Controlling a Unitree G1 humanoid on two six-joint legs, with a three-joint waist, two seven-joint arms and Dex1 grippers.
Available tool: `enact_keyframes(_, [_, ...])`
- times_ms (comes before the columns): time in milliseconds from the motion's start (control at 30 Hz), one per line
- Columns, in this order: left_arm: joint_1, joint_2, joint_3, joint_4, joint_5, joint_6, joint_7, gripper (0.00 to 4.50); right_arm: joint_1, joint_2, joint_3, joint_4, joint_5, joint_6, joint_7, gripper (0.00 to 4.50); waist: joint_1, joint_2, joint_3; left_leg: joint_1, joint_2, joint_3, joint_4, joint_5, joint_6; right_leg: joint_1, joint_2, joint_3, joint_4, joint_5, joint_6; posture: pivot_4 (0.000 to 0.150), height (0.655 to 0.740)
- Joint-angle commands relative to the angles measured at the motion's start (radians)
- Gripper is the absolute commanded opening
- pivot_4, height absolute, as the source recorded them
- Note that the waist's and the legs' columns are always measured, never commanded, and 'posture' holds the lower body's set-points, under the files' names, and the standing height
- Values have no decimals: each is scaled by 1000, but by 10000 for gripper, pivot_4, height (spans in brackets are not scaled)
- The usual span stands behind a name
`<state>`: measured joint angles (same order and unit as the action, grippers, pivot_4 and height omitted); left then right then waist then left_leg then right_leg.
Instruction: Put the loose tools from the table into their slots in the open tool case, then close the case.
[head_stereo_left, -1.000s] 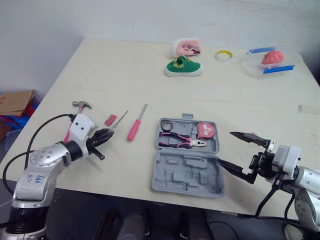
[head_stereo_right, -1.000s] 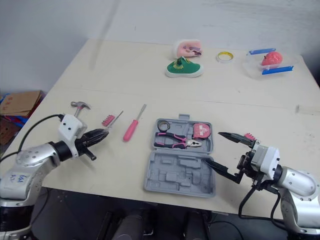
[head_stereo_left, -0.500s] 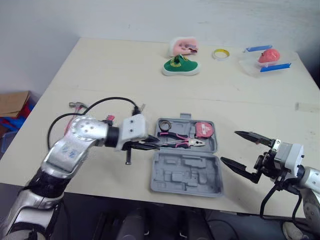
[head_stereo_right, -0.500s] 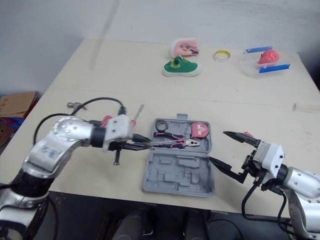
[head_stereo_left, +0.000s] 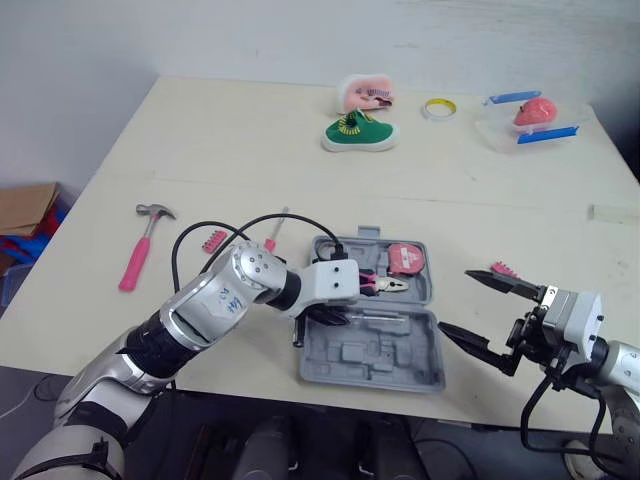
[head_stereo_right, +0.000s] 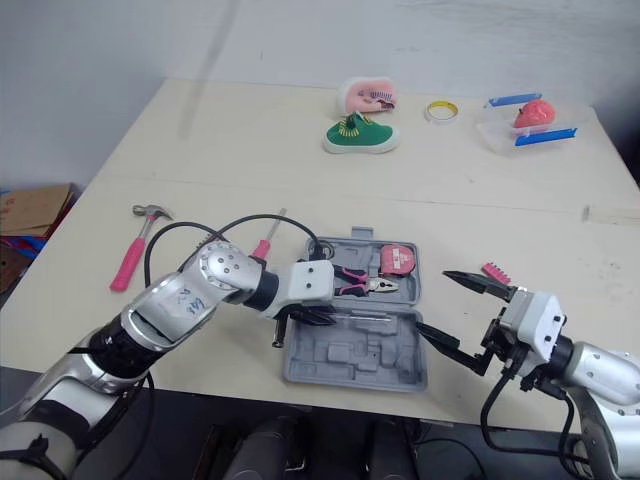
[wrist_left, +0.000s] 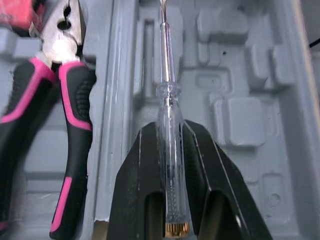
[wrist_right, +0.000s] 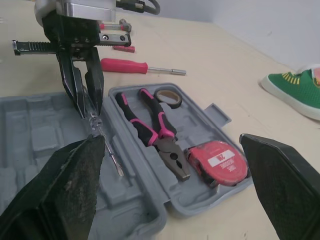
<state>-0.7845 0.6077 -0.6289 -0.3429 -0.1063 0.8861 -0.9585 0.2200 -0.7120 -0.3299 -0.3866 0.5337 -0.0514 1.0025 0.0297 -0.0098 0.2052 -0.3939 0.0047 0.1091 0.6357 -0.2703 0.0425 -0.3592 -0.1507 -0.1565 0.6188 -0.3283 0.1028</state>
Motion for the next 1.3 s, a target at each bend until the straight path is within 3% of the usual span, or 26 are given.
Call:
enact_keyframes(33, [-16, -3, -7, -40, 22, 12, 6, 868, 5, 7, -32, -16, 5, -32, 4, 45000, -1, 0, 0, 0, 0, 0, 0, 0, 0, 0, 0, 0, 0, 0, 0, 1500, 7400])
enact_keyframes(733, [-24, -44, -55, 38, 139, -65, 24, 868, 52, 28, -35, 44, 1, -131, 47, 45000, 3, 0, 0, -1, 3, -2, 8, 0, 0, 1, -1, -1, 3, 1, -1, 1500, 7400])
enact_keyframes(1167, [-4, -56, -53, 46, 186, -147, 18, 868, 67, 54, -28, 182, -3, -255, 112, 45000, 15, 0, 0, -3, 7, -2, 12, -1, -1, 1, 0, -1, 2, 3, -5, 1500, 7400])
enact_keyframes(1200, [-5, -56, -51, 43, 191, -162, 17, 9722, 71, 56, -28, 186, -1, -261, 116, 45000, 17, 0, 0, -3, 7, -2, 12, -1, -1, 1, 0, -1, 2, 3, -5, 1500, 7400])
enact_keyframes(1300, [-21, -84, -1, -5, 161, -183, 12, 20421, 88, 55, -28, 195, 5, -277, 134, 45000, 20, 0, 0, -4, 7, -2, 12, -1, -1, 0, 0, -1, 2, 3, -5, 1500, 7400])
